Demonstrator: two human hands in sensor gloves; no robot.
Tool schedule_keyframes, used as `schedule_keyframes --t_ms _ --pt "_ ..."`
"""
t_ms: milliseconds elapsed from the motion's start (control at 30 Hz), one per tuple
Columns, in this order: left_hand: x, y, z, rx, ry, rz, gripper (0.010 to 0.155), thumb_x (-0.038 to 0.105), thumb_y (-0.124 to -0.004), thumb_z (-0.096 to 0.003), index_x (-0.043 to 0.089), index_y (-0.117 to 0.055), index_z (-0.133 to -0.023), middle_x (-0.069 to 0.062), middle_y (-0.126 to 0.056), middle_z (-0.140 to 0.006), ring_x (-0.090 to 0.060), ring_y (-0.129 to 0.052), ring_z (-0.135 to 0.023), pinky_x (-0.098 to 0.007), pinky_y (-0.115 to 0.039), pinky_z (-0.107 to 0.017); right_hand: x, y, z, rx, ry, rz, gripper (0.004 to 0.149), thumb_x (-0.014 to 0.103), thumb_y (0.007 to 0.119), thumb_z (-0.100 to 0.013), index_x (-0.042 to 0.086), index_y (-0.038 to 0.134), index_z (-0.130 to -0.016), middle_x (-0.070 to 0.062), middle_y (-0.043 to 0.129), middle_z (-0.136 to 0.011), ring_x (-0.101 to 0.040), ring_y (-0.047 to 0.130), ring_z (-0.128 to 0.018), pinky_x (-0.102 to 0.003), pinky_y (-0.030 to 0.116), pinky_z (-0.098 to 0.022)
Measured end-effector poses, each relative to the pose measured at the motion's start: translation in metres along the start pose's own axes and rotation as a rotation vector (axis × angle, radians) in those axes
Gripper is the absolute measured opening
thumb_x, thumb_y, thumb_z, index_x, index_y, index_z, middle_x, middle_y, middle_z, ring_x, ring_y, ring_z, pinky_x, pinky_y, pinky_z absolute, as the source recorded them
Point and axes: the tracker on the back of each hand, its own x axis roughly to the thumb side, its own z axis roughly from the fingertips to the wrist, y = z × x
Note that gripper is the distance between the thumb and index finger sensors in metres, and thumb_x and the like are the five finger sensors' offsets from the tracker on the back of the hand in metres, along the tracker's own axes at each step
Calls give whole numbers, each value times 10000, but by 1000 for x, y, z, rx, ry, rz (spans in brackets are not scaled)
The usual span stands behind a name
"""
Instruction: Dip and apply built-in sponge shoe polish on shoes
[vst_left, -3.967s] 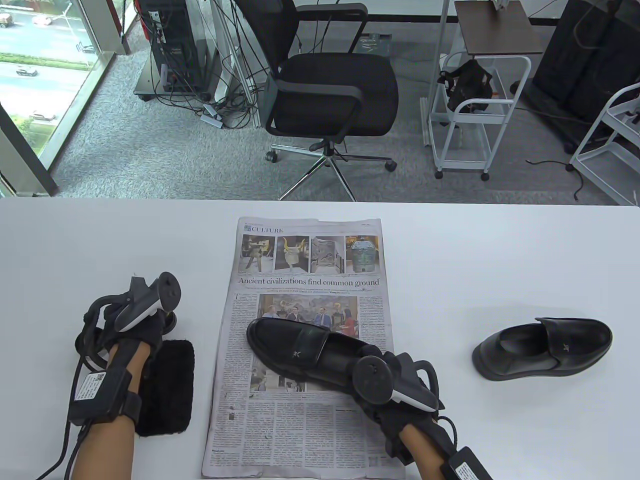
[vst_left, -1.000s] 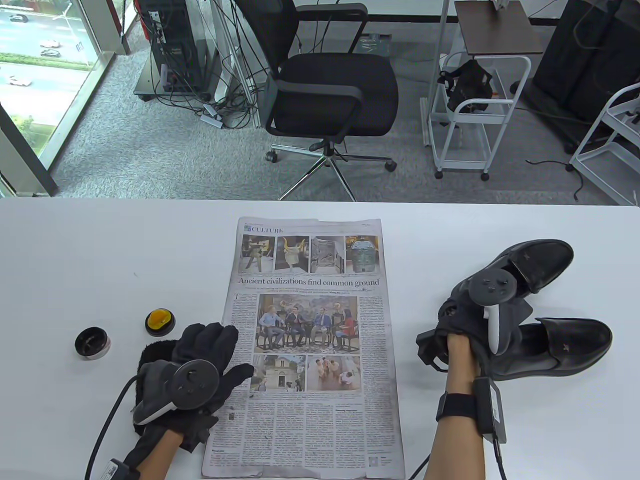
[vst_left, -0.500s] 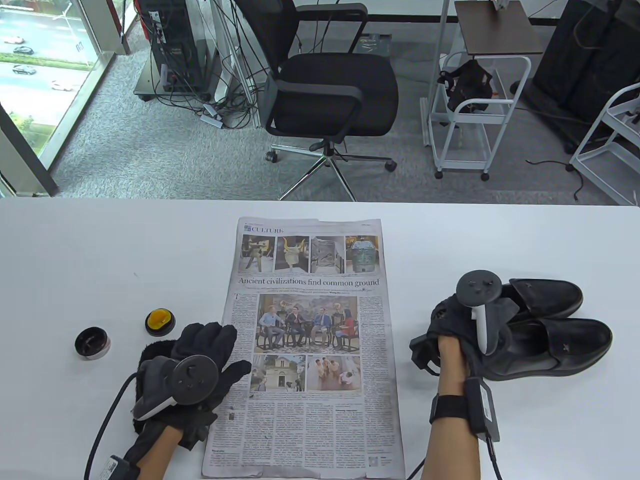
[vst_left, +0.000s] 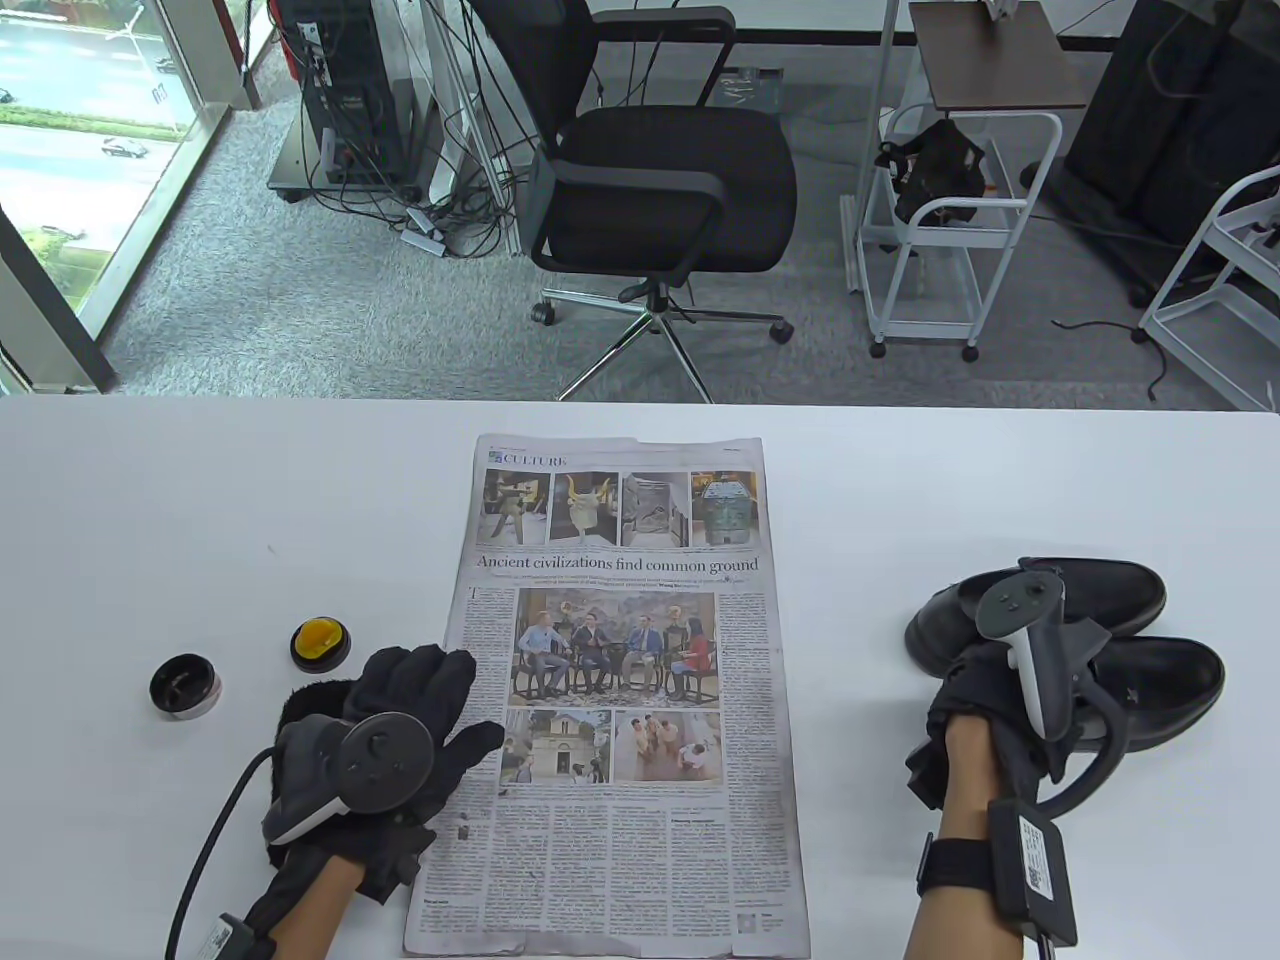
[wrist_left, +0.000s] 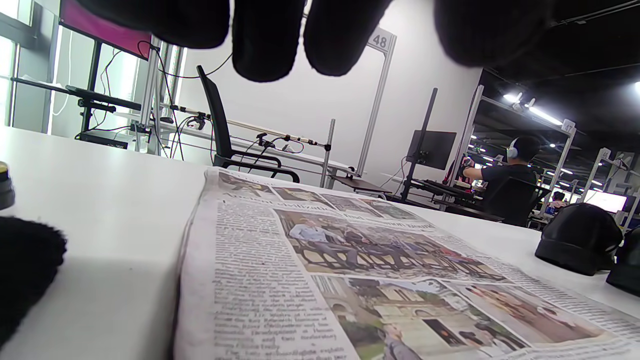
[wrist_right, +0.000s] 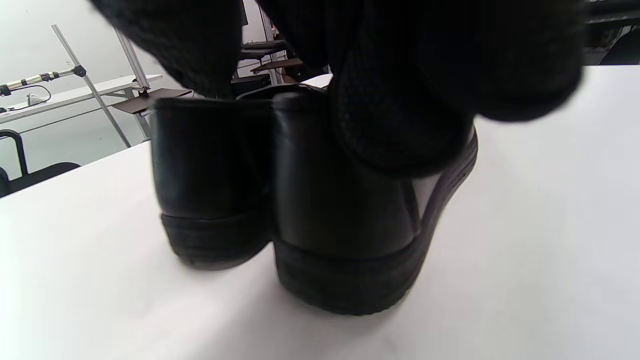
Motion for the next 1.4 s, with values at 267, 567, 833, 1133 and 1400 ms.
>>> schedule_keyframes --t_ms 267,567,833,1133,1400 --pt "-1 0 0 -8 7 -6 762 587 -653 -566 75 -566 -1124 -314 -554 -1145 -657 -466 -987 -741 -481 -673 1 31 -8 13 33 52 644 385 769 -454 11 627 -959 -263 761 -887 -300 1060 -369 -379 922 -229" --pt "-2 2 1 -1 13 -5 762 585 -652 -568 75 -562 -1126 -316 -546 -1146 -660 -453 -988 -743 -474 -672 5 19 14 -198 9 78 424 352 805 -418 64 780 -729 -104 906 -552 -226 1094 -226 -329 977 -161" --pt "-8 11 3 29 30 22 763 587 -650 -568 76 -558 -1127 -317 -540 -1148 -661 -451 -987 -744 -473 -672 20 -43 64 -368 -130 123 423 361 812 -421 71 786 -728 -102 907 -553 -234 1090 -229 -341 974 -175" --pt "-13 16 4 52 52 21 761 585 -649 -571 75 -556 -1127 -318 -539 -1148 -661 -450 -987 -743 -471 -673 58 -69 133 -587 -568 119 415 345 815 -432 158 771 -800 -91 853 -701 -338 1045 -437 -435 922 -376" --pt "-30 21 6 78 147 -29 763 584 -655 -568 75 -555 -1128 -323 -523 -1150 -666 -434 -985 -743 -463 -673 98 -18 180 -500 -1214 253 399 354 822 -409 230 777 -786 -42 858 -754 -323 1035 -442 -405 924 -374"
